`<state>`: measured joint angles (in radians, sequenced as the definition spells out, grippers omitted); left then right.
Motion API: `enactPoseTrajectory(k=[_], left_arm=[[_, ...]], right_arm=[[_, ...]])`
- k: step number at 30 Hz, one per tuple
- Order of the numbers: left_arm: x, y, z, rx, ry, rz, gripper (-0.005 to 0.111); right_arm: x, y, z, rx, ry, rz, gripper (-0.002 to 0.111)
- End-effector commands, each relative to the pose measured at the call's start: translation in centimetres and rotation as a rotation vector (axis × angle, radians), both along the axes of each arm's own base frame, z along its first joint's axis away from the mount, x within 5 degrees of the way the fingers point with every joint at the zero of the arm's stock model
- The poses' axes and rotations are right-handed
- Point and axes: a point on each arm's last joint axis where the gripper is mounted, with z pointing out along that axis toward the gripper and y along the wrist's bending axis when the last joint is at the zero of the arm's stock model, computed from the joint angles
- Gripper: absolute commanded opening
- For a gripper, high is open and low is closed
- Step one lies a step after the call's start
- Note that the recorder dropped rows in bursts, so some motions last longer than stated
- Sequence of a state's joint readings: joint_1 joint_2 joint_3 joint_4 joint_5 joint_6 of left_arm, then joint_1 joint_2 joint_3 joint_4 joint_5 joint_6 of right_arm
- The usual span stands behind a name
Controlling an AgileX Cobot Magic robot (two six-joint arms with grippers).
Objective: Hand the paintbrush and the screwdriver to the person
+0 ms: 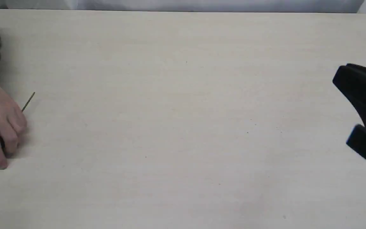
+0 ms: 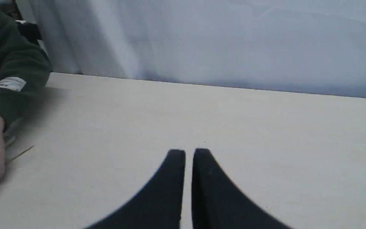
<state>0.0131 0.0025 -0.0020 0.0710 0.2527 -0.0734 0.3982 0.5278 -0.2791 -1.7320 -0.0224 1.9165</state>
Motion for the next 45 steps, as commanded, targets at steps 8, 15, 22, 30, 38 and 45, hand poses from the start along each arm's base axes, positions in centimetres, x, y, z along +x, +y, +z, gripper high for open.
enactPoseTrajectory(k=[8,15,22,30,38,45], left_arm=[[0.0,0.0,0.0,-0.004,-0.005,-0.002,0.0],[0.0,0.0,0.0,-0.004,-0.005,-0.002,0.0],[0.0,0.0,0.0,-0.004,-0.005,-0.002,0.0],[0.0,0.0,0.0,-0.004,-0.005,-0.002,0.0],[0.0,0.0,0.0,-0.006,-0.002,-0.002,0.0],[0.0,0.0,0.0,-0.006,-0.002,-0.002,0.0]], right_arm=[[-3.4,-1.1,-2.4,0.054,-0.093,0.034,0.005],[-4.6,-1.7,-4.1,0.064,-0.147,0.025,0.005],[-5.4,-2.5,-5.2,0.091,-0.234,-0.023,0.005],[-5.5,-2.5,-5.2,-0.017,-0.282,-0.018,0.005],[-5.5,-2.5,-5.2,-0.173,-0.348,-0.012,0.005],[-5.5,-2.5,-5.2,-0.162,-0.344,-0.012,0.005]])
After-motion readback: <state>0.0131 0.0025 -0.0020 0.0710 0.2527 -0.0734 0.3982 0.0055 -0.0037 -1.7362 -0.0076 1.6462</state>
